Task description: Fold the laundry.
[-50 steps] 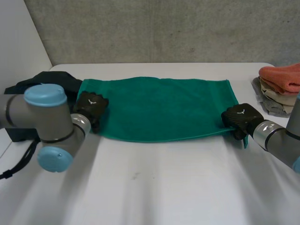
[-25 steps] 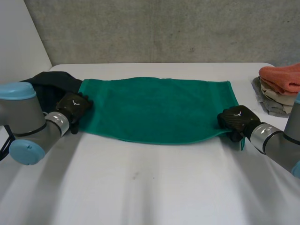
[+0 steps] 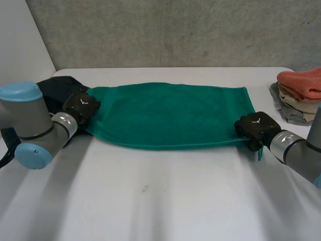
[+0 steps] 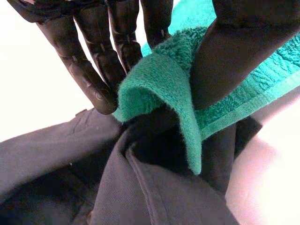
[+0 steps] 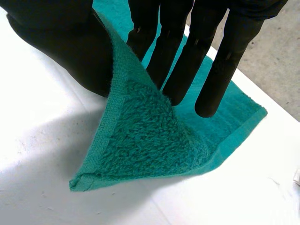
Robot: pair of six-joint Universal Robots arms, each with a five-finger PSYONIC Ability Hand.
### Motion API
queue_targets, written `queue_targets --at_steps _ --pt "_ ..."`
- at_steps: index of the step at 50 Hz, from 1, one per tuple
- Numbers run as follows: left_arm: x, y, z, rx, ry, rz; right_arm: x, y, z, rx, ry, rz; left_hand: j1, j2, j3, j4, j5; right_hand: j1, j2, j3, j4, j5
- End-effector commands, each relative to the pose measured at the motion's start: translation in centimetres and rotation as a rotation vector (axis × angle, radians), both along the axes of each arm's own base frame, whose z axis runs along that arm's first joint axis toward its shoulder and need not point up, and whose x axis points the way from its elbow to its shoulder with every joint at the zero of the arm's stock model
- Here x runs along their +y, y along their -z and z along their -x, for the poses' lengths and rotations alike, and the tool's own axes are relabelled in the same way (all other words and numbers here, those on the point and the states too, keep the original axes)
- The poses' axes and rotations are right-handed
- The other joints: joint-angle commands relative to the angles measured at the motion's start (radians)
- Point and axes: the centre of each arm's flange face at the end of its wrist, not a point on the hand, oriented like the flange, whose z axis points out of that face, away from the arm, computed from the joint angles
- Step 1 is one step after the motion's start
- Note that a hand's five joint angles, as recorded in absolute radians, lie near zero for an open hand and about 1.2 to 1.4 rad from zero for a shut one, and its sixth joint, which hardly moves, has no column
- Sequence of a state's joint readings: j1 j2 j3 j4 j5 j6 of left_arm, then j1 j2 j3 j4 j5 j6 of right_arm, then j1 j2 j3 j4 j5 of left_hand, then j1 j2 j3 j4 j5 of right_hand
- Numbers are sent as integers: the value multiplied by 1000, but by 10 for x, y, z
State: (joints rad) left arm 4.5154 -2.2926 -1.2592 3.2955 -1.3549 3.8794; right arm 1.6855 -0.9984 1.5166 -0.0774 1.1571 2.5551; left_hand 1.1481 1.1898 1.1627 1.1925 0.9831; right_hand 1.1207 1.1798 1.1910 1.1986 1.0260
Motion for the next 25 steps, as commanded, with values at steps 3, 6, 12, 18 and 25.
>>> queue_targets --at_steps 3,6,12,18,25 --pt "6 3 -4 11 26 -29 3 -12 0 1 -6 -1 -309 -351 -324 -354 -319 276 217 205 198 196" --pt "8 7 -9 -20 25 -62 3 -12 0 -2 -5 -4 -380 -421 -394 -424 -389 276 217 205 198 196" --pt "11 10 -13 -40 36 -111 3 -12 0 1 -6 -2 -368 -410 -383 -412 -377 276 217 205 198 196" --pt "5 17 -11 -50 28 -100 4 -12 -1 1 -9 -7 -438 -480 -453 -483 -448 276 217 205 198 196" --pt "-1 25 -10 -57 19 -98 5 -11 0 3 -6 -19 245 204 231 201 236 276 217 205 198 196"
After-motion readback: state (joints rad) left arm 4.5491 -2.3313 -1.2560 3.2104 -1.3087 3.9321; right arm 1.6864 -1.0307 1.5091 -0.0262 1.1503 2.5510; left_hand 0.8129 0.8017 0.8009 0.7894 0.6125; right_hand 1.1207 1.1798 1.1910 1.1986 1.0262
